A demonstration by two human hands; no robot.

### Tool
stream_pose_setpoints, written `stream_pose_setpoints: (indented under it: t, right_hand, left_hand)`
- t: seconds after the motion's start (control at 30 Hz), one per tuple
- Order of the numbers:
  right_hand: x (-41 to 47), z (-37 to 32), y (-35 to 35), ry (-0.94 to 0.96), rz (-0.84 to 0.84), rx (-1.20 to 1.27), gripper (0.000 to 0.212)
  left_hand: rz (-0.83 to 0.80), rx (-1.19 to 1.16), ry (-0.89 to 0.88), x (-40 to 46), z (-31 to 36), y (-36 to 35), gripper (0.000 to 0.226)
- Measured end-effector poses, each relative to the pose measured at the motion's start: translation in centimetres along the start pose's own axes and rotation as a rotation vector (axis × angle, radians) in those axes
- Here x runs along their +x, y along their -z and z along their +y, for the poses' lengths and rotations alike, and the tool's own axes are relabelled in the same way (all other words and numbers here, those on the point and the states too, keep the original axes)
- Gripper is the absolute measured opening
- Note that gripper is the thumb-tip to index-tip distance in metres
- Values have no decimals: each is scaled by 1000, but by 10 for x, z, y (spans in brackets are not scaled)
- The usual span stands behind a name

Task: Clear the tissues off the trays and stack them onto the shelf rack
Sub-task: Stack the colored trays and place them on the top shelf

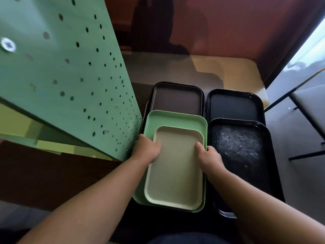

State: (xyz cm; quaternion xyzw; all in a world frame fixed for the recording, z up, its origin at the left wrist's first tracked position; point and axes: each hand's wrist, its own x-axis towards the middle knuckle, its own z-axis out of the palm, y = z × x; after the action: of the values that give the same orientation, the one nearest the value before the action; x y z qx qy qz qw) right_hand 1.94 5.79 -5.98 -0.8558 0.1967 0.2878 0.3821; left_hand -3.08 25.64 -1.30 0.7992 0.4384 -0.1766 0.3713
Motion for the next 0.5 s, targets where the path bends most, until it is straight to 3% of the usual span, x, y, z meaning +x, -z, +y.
stream_pose_setpoints:
  t: [0.23, 0.5]
  right_hand:
    - [2, 1, -2, -24, 17, -31, 62]
    - [0, -5, -13, -78, 25, -8, 65]
  left_hand:
    - [-16, 64, -37, -2, -10, -6, 83]
    - [-49, -21, -33, -8, -10, 0, 81]
